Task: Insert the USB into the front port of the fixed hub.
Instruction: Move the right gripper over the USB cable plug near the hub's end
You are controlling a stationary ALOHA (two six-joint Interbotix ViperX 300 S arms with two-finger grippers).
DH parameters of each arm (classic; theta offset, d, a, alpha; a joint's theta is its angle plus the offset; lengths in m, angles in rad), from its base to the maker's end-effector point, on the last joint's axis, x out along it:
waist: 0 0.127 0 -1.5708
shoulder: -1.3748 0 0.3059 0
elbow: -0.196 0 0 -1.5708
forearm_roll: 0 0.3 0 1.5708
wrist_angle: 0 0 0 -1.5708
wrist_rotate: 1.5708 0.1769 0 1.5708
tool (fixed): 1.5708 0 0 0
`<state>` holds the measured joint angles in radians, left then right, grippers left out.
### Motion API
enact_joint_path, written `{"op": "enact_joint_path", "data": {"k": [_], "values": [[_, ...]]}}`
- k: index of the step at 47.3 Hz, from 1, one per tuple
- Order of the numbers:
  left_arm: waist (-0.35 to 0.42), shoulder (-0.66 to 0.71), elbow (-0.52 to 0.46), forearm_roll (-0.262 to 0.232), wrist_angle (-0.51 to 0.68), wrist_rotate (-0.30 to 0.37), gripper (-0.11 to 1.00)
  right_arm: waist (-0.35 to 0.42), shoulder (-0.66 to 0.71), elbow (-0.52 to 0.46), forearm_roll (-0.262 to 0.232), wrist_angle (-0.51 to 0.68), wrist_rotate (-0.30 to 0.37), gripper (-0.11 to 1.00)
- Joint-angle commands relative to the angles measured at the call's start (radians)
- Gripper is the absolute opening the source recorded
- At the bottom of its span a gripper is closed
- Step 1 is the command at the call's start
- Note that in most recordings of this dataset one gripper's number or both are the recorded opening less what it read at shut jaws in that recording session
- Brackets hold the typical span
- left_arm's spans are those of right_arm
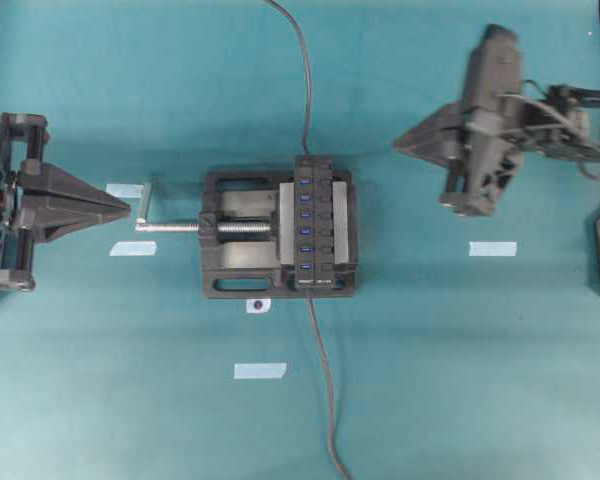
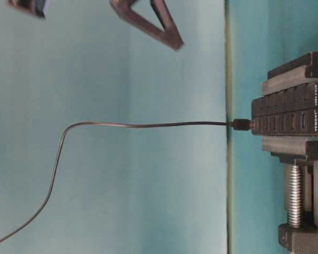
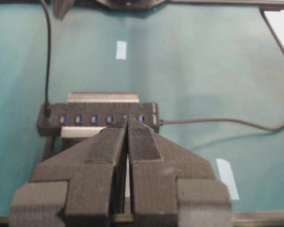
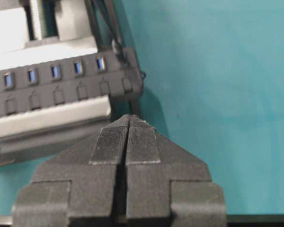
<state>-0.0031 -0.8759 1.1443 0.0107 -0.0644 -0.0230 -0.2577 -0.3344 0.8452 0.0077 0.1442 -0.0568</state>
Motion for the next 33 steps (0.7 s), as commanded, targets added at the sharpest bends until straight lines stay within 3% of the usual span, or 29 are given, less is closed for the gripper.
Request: {"op": "enact_joint_path", "data": {"k": [1,9,33], "values": [[0.0,0.003,-0.026,0.002,-0.005,0.0,0.0,-0.002,0.034,-0.058,-0.002,0.0,-0.031,-0.05],[0.0,-0.009,-0.02,0.003,-0.005,-0.002,0.0,0.003,0.092,-0.104,-0.002,0.0,-0.078,-0.05],[0.0,-0.043,-0.008,0.002,0.003,-0.002,0.0,0.018,0.229,-0.183,-0.002,-0.008,-0.086,-0.05]]}}
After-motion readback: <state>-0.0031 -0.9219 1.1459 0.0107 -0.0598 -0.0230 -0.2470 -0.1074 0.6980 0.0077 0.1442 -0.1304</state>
